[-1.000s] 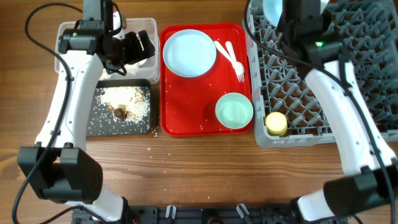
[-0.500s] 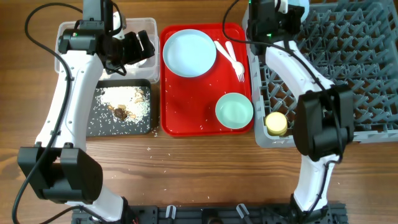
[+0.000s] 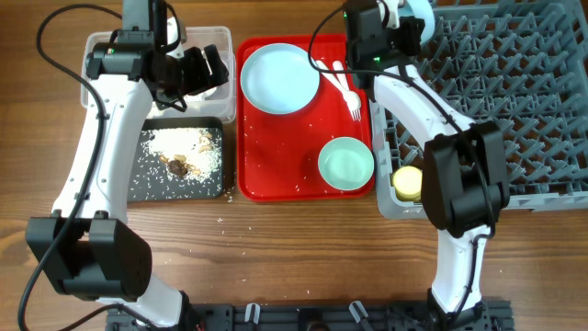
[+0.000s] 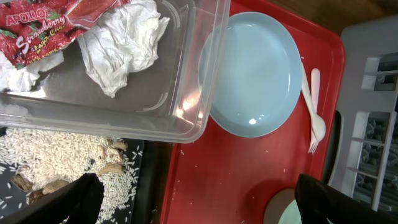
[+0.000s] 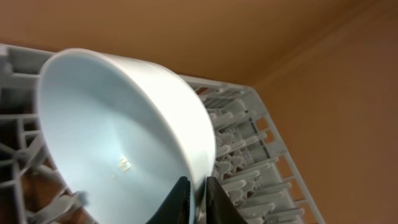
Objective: Sort waste into correct bins and load items into the dishwasher rack
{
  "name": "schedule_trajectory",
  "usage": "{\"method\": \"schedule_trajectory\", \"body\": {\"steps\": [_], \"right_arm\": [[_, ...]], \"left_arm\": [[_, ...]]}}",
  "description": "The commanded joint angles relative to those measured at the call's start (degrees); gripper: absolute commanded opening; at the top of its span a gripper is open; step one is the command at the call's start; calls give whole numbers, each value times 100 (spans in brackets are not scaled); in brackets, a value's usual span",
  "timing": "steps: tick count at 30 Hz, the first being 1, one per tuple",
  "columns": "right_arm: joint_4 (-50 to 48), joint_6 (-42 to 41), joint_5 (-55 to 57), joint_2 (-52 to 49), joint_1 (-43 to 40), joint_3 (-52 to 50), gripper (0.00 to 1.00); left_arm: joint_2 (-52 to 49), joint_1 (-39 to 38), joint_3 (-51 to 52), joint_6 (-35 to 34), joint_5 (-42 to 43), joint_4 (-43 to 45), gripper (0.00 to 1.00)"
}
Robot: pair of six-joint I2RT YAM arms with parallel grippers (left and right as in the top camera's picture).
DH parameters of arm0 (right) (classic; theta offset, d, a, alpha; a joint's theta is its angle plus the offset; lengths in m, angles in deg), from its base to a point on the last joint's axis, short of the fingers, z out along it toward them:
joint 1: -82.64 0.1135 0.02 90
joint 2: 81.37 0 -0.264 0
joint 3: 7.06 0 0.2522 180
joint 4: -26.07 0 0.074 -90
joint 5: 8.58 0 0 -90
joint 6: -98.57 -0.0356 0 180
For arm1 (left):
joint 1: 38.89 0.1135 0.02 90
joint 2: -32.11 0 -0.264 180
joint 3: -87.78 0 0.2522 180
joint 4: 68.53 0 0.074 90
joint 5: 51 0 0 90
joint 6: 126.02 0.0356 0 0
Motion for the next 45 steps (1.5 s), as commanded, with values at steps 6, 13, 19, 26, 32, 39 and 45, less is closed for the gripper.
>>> {"method": "schedule_trajectory", "body": {"steps": [6,13,19,26,32,39,45], "right_arm": [[304,-22,-323,-129,306,-9,54],[533,-81,-466,136,597,-9,60],[1884,-1523,-2094,551,605,2,61],[3018,-3773,-6734,697,616,-94,64],[2708,-5018,-6749,321,619,-146,57],[2304,-5453,-6717,-138,616,-146,48],[2170,-5643,-6682,-529,640,-146,42]], "left_arm": [[52,17,-42,31,-35,0,100],[52,17,-42,31,-35,-2,100],[52,17,-42,33,-35,-2,100],[52,17,-42,33,-35,0,100],[52,17,-42,33,-35,-2,100],[52,17,-42,31,-35,-2,100],[52,17,-42,31,-35,-2,100]]}}
